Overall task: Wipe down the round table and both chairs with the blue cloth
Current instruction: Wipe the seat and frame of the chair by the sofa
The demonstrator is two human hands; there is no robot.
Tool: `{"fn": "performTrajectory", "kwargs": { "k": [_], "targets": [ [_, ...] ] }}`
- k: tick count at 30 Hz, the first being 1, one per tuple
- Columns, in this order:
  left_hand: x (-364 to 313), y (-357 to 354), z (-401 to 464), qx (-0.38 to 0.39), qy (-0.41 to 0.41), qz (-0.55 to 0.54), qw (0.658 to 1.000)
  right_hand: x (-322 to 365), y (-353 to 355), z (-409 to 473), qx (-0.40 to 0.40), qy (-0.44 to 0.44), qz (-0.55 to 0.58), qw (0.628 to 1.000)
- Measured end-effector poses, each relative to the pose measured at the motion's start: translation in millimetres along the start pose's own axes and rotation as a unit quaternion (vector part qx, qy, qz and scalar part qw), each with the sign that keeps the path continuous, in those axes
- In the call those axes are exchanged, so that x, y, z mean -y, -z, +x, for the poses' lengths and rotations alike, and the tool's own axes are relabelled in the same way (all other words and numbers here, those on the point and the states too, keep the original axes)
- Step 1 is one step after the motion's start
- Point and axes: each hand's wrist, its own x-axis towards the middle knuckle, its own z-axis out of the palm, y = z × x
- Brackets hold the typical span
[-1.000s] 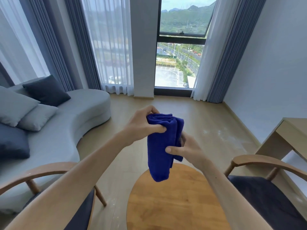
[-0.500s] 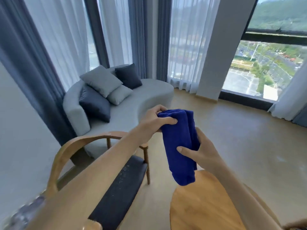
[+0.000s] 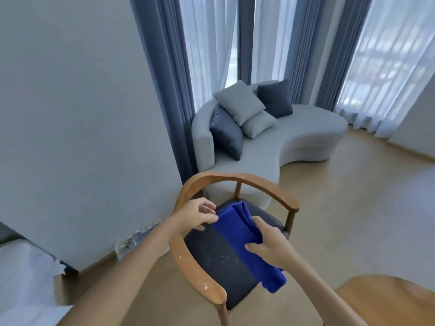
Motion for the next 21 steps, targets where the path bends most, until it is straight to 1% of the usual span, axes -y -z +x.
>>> {"fn": "performTrajectory", "kwargs": {
  "k": [3, 5, 10, 13, 16, 18, 21],
  "targets": [
    [47.0, 42.0, 15.5, -0.045, 0.022, 0.053, 0.997, 5.3, -37.3, 38.4, 0.022, -0.024, -0.035, 0.999],
    [79.1, 71.2, 31.6, -0.058, 0.033, 0.118, 0.991, 7.0, -64.3, 66.8, 0.023, -0.040, -0.070, 0.996],
    [156.6, 131.9, 89.3, -0.042, 0.010, 0.224, 0.974, 1.1, -132.0, 131.4, -0.010, -0.089, -0.171, 0.981],
    [182.8, 141.2, 123.2, -0.009, -0.018, 0.272, 0.962, -7.1, -153.6, 145.9, -0.022, -0.124, -0.247, 0.961],
    [191.2, 132.3, 162.2, 0.032, -0.054, 0.305, 0.950, -17.9, -161.7, 143.9, -0.035, -0.155, -0.305, 0.939],
    [189.6, 116.4, 188.8, 0.067, -0.078, 0.324, 0.941, -30.8, -158.4, 141.0, -0.042, -0.168, -0.326, 0.929],
    [186.6, 87.2, 221.0, 0.131, -0.088, 0.352, 0.923, -49.7, -153.0, 140.4, -0.053, -0.210, -0.329, 0.919]
  ]
}}
